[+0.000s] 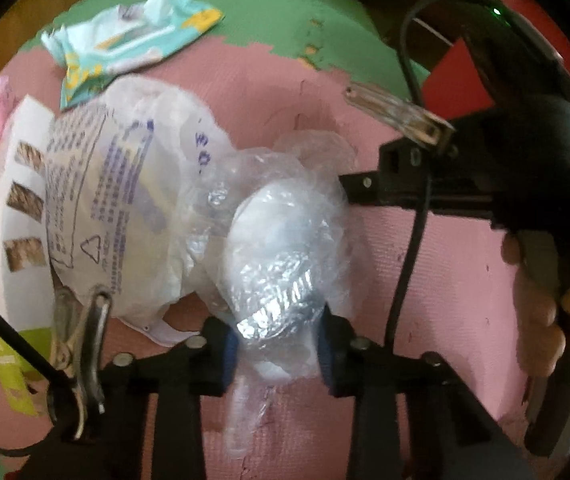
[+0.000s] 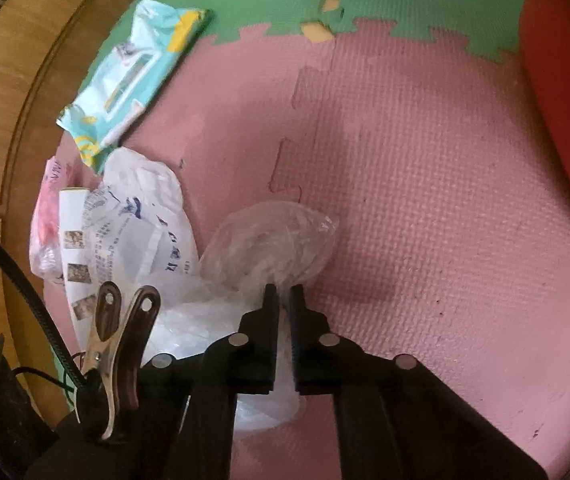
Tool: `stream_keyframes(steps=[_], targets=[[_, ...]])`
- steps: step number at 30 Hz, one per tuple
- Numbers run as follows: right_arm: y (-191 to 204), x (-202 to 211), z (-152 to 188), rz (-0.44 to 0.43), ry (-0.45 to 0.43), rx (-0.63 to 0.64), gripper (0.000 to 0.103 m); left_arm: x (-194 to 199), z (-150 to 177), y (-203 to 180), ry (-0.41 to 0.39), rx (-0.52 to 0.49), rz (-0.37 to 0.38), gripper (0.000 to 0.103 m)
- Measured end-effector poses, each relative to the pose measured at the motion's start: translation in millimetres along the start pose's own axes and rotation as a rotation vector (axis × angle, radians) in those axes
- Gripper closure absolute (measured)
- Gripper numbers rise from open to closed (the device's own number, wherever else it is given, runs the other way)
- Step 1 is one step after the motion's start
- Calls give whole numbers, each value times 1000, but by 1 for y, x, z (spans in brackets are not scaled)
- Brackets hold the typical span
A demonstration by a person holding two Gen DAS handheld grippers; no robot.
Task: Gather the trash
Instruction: 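Close the left tool on the clear plastic bag while the right tool grasps plastic too, then carry the clear plastic bags in both tools over the red bucket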
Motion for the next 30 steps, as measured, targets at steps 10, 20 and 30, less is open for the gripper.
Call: stream_keyframes(steps=[10, 20, 30], targets=[[-1, 59, 10, -114, -140, -43, 101, 44, 12, -29, -96, -35, 49, 87], [10, 135, 21, -158, -363, -19, 101, 104, 5, -69, -247, -79, 88, 87], [-5, 223, 32, -223, -633, -29, 101, 156, -22, -105, -366, -131, 134, 88]])
Point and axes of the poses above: each gripper's, at about its wrist camera, not at the fingertips, and x roughly against the way its jaws point, y to its left, z to its underside, the point moved 5 cm from there along -x, roughly the way its jaws point, and after that the axes turned 14 degrees about z, right-handed, at the moved point
